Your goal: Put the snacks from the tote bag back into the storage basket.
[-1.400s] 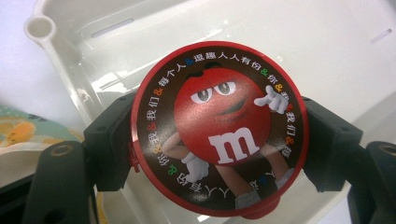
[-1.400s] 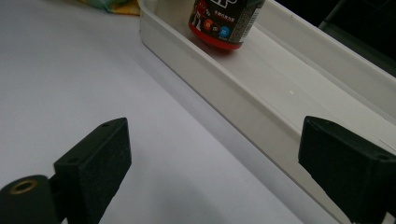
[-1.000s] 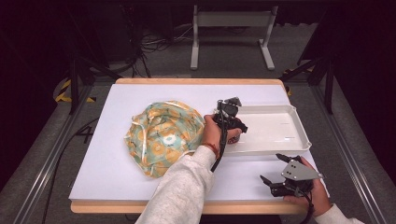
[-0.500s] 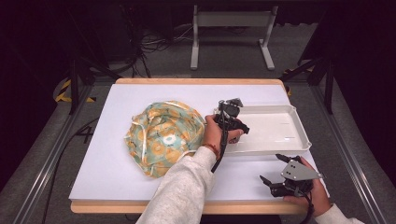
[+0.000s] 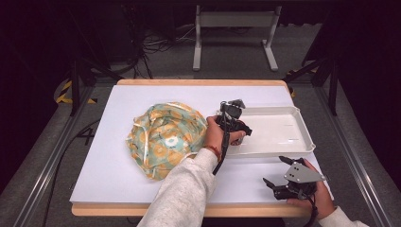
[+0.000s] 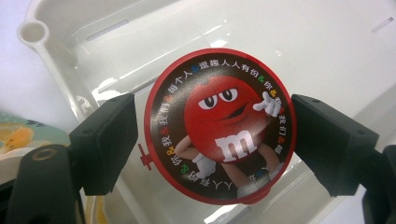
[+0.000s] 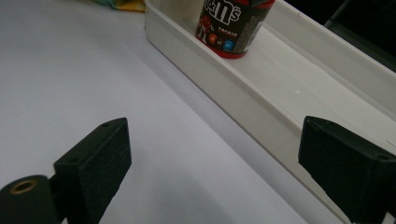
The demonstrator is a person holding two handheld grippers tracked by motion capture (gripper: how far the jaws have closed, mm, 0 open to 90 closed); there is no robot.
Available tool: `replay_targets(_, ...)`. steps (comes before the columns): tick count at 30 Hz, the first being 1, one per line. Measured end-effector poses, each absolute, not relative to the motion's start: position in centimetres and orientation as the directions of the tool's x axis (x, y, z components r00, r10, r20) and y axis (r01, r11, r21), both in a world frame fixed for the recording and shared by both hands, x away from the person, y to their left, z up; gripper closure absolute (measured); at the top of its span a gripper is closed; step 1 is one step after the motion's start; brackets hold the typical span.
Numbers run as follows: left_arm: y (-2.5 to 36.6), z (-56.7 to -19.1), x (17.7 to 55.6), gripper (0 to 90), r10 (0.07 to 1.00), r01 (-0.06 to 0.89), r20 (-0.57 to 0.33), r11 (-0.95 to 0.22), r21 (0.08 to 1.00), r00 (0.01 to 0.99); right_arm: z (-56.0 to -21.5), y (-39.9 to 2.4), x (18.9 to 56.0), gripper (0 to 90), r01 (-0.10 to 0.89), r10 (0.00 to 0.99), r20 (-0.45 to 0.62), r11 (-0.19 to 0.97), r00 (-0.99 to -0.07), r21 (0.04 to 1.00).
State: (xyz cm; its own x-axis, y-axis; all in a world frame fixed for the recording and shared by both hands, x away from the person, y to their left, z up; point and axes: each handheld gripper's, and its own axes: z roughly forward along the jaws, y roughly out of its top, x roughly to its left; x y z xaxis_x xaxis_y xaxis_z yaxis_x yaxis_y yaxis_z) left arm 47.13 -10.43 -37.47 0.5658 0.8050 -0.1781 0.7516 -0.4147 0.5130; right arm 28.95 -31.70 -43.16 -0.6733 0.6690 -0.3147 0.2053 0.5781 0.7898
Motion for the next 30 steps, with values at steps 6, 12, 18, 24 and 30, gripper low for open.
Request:
replay_targets(6,-10.1,-37.1,47.0,16.6,0.803,0.749,-0.18,-0.413,0.519,0.568,-43.1,-31.7,28.9,10.2,0.205,0.67,-0.314,0.577,-0.672,0.791)
replay_targets(12,-9.5,-36.2,46.6,15.6,0.799,0.736,-0.172,-0.416,0.534,0.577,-43.1,-31.7,28.9,10.2,0.206,0.672,-0.315,0.575,-0.67,0.792)
replay_targets(18,-9.1,-35.6,46.4,15.0,0.789,0.724,-0.17,-0.424,0.544,0.59,-43.1,-31.7,28.9,10.2,0.205,0.671,-0.317,0.577,-0.67,0.791)
replay_targets(24,-8.5,-35.1,46.0,14.5,0.781,0.713,-0.162,-0.438,0.547,0.603,-43.1,-31.7,28.9,10.2,0.203,0.671,-0.318,0.578,-0.67,0.791)
replay_targets(30,-7.9,-34.8,45.9,14.5,0.77,0.7,-0.156,-0.449,0.554,0.618,-43.1,-31.6,28.9,10.2,0.203,0.671,-0.318,0.577,-0.669,0.791)
